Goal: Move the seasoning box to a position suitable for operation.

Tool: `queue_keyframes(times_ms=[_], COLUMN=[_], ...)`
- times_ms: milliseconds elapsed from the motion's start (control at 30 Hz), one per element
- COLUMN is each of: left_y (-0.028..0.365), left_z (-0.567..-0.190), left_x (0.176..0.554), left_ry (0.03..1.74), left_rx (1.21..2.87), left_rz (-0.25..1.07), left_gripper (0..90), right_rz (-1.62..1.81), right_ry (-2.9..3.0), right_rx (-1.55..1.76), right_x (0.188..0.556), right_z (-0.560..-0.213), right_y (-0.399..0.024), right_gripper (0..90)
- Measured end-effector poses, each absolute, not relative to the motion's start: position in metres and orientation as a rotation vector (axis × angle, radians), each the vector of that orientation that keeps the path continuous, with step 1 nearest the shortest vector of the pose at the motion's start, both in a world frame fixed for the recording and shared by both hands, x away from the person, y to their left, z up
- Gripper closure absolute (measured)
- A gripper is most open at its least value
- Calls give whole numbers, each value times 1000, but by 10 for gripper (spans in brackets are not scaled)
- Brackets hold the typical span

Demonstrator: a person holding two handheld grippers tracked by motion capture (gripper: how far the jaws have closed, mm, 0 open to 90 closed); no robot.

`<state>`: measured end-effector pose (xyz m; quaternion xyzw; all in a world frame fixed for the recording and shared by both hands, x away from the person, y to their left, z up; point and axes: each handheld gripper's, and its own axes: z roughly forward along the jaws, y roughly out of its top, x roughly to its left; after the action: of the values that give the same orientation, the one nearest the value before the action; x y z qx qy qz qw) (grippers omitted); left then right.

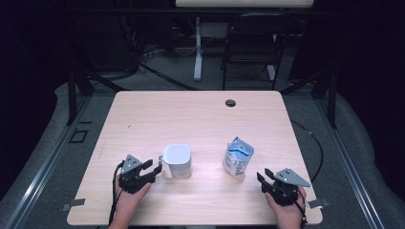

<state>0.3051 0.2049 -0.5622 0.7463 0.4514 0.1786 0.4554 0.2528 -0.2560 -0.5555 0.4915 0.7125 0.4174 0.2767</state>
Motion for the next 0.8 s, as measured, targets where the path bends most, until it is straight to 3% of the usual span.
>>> queue_keyframes(times_ms=[200, 800], left_y=[200, 180], left_z=[-559, -557], left_x=[311, 323], left_ry=[1088, 1050], left_rx=[1863, 1938], left_rz=[484, 533], left_gripper=[534, 685], right_rz=[1123, 1115], right_ry=[1889, 1884], right_rx=[1330, 1324], right_x=[248, 231], right_z=[-557, -558], right_y=[-261, -274], right_gripper=[616, 601])
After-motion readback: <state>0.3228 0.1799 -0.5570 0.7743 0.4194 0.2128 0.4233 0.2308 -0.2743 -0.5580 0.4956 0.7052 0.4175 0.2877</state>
